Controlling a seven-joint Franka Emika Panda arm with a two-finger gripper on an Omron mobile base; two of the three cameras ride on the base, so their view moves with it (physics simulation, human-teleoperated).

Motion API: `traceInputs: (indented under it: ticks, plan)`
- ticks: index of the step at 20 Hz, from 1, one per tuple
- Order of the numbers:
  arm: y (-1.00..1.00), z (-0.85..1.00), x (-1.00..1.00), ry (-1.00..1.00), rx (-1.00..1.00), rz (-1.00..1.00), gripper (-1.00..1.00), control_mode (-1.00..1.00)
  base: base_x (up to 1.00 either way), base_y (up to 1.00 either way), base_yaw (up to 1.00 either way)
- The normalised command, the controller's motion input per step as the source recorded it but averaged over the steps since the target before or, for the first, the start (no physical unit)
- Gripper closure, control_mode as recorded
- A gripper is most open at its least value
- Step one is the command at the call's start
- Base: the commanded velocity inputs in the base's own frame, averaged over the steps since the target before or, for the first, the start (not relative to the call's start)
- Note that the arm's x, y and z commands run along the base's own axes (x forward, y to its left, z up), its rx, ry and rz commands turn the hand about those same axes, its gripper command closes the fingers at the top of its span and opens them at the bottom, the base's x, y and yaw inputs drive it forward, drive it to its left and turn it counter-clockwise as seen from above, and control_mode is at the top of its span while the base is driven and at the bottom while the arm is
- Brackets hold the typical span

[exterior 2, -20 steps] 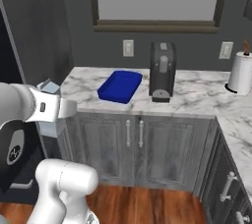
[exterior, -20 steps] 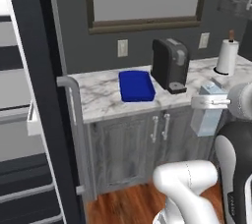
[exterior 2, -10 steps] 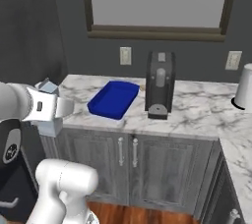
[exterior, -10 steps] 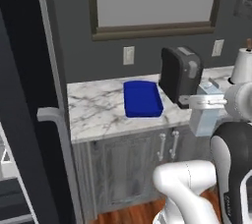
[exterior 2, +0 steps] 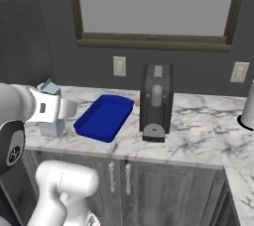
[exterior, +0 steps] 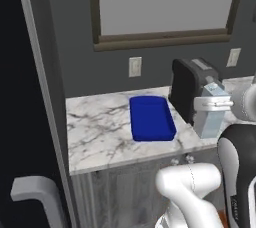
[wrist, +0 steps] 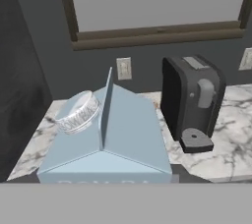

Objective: Take out the milk from the fridge and place it on the tray on the counter. Then take the sugar cube near the tray and place it in the tray.

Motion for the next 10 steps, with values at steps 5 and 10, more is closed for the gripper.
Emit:
traceInputs:
  ticks: [5, 10]
  plan:
    - [0.0, 0.0, 0.0, 0.0, 0.0, 0.0, 1.0, 1.0, 0.54, -0.07, 0.05]
    - [0.0, 0.0, 0.0, 0.0, 0.0, 0.0, 1.0, 1.0, 0.31, 0.15, 0.0]
